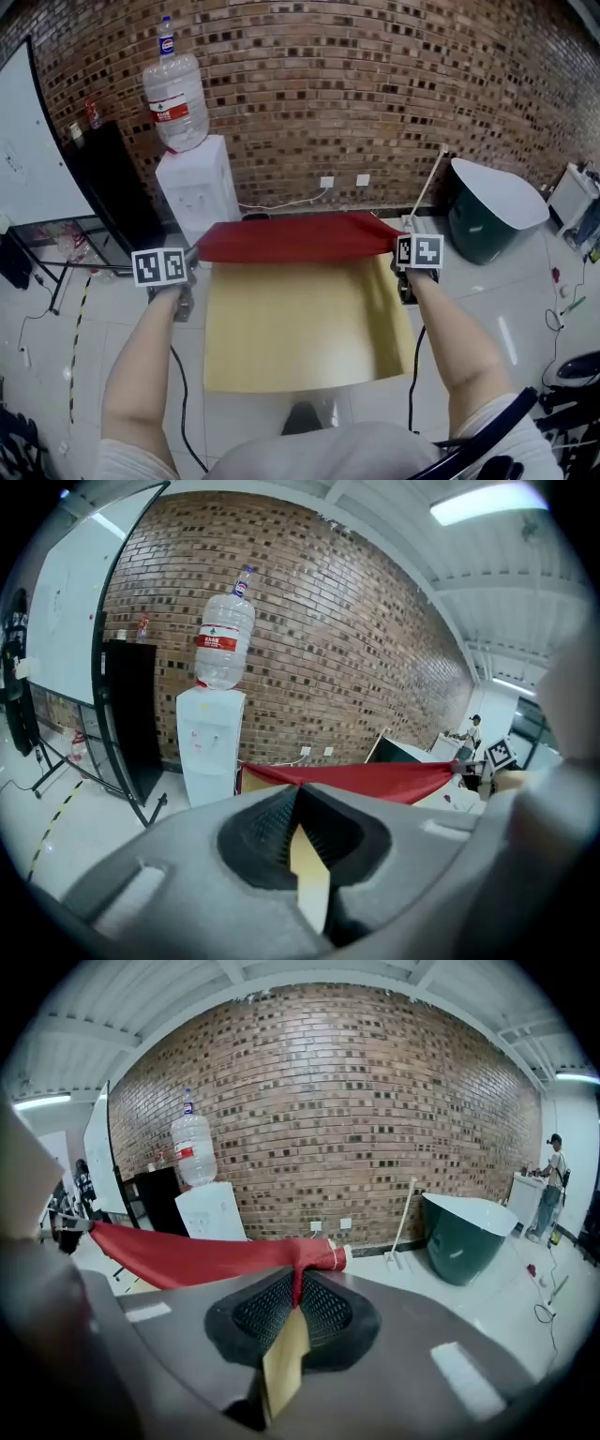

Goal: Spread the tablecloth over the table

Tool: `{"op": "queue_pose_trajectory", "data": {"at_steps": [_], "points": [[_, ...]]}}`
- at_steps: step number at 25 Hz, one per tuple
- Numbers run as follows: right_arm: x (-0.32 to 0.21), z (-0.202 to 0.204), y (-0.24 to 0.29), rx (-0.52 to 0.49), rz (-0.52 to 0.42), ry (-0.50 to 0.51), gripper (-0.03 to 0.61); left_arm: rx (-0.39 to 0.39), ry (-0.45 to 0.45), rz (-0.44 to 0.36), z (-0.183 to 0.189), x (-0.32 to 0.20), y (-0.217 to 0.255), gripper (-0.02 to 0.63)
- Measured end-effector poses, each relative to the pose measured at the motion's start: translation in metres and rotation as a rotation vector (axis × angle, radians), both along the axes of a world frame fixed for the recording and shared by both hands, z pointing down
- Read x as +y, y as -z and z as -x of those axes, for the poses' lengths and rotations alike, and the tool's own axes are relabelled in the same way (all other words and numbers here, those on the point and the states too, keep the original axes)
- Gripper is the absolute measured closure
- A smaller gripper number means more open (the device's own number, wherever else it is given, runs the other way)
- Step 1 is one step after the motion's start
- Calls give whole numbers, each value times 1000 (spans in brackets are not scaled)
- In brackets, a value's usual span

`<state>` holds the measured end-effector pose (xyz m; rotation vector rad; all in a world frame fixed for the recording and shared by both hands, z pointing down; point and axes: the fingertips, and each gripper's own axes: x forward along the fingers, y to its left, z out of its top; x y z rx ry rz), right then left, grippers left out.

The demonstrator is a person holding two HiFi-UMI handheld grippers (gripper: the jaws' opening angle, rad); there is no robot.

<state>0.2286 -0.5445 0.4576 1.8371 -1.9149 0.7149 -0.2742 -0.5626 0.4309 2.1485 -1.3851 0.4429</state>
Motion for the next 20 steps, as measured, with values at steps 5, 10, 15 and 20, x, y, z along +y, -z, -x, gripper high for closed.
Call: {"op": "queue_pose_trajectory", "data": {"at_steps": [5, 10, 15, 20], "points": [[67, 2, -22, 22, -23, -6, 563, 16, 12, 7, 6, 64, -26, 606], [118, 6, -53, -21, 5, -9, 563, 17, 48, 38, 12, 120, -59, 606], [163, 4, -78, -17, 37, -9, 563, -13, 50, 77, 11, 170, -89, 606], [206, -4, -98, 44, 45, 1, 560, -8, 35, 109, 4, 211, -117, 606]]}}
